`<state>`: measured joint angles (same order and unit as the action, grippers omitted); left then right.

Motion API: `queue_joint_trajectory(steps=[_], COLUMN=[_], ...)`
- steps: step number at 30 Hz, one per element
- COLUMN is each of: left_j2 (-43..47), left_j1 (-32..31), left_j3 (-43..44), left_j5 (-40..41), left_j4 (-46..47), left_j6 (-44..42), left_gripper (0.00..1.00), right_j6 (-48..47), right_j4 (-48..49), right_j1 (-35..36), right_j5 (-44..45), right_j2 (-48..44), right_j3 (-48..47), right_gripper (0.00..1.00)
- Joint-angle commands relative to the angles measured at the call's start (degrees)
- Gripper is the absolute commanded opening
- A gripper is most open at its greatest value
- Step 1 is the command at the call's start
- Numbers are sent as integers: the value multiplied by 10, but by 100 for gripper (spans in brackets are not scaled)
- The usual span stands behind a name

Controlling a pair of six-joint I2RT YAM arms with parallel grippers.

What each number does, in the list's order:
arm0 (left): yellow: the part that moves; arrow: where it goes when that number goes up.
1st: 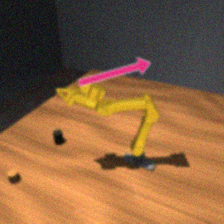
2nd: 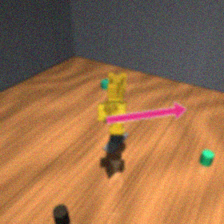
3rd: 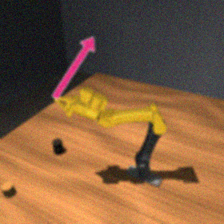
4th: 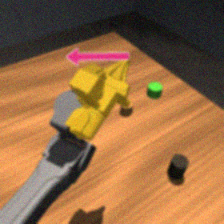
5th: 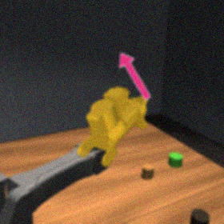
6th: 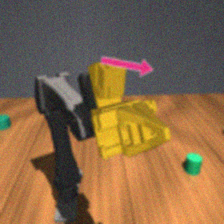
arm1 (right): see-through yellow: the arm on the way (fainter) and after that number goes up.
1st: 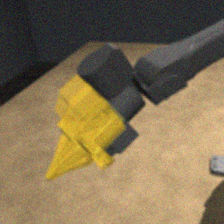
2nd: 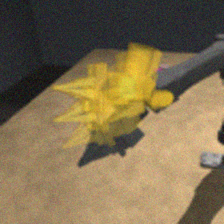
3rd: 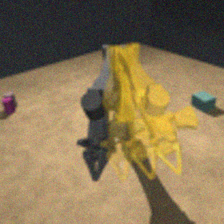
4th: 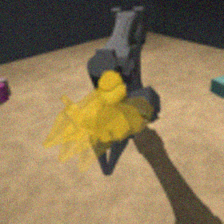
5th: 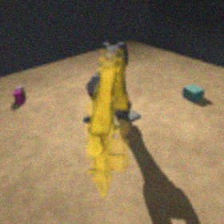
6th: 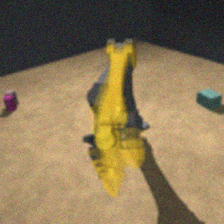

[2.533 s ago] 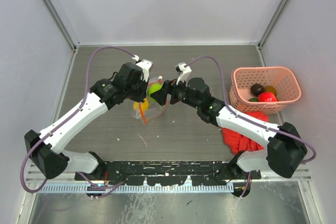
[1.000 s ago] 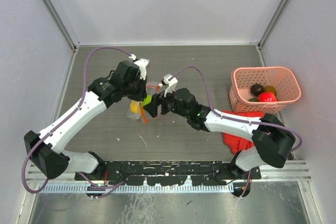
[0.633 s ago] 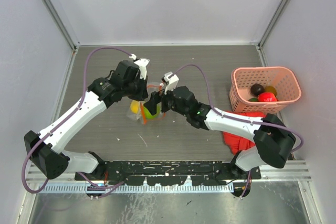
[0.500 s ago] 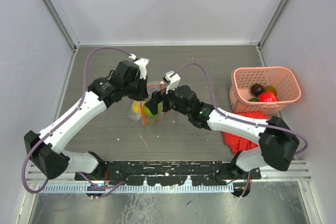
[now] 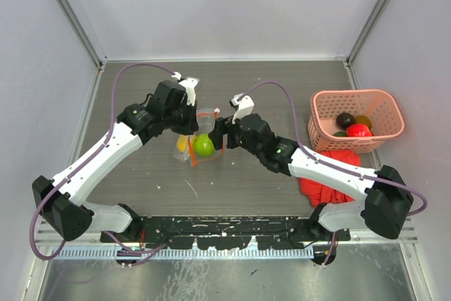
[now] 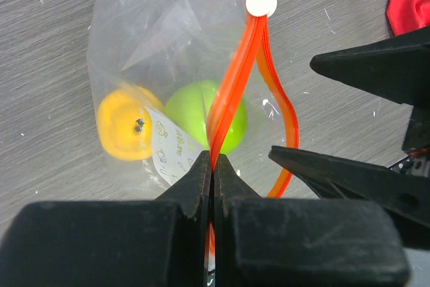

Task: Place the food in the zip-top bag and seal the zipper
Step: Place the fake fruit in the zipper food storage bag.

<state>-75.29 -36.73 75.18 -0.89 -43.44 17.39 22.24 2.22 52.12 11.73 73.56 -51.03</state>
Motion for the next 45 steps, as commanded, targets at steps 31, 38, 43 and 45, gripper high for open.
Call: queue_joint_trajectory(steps=[31, 38, 43, 45], left_j2=[39, -7, 13, 13], left_j1=[-5, -12, 0, 0], left_j3=[102, 123, 119, 109], left_j5=[23, 126, 159, 155], left_j4=[-55, -108, -91, -79], left_j6=[61, 22, 8, 3], left_gripper=[0, 0, 0, 0], right_j6=[13, -28, -48, -54], right_j4=[-363, -436, -377, -341], right_j1=[1, 1, 2, 0], right_j5=[87, 156, 166, 178], right_j2=[60, 104, 57, 43], right_j3=[-368, -472, -448, -403], right_gripper=[1, 0, 0, 0])
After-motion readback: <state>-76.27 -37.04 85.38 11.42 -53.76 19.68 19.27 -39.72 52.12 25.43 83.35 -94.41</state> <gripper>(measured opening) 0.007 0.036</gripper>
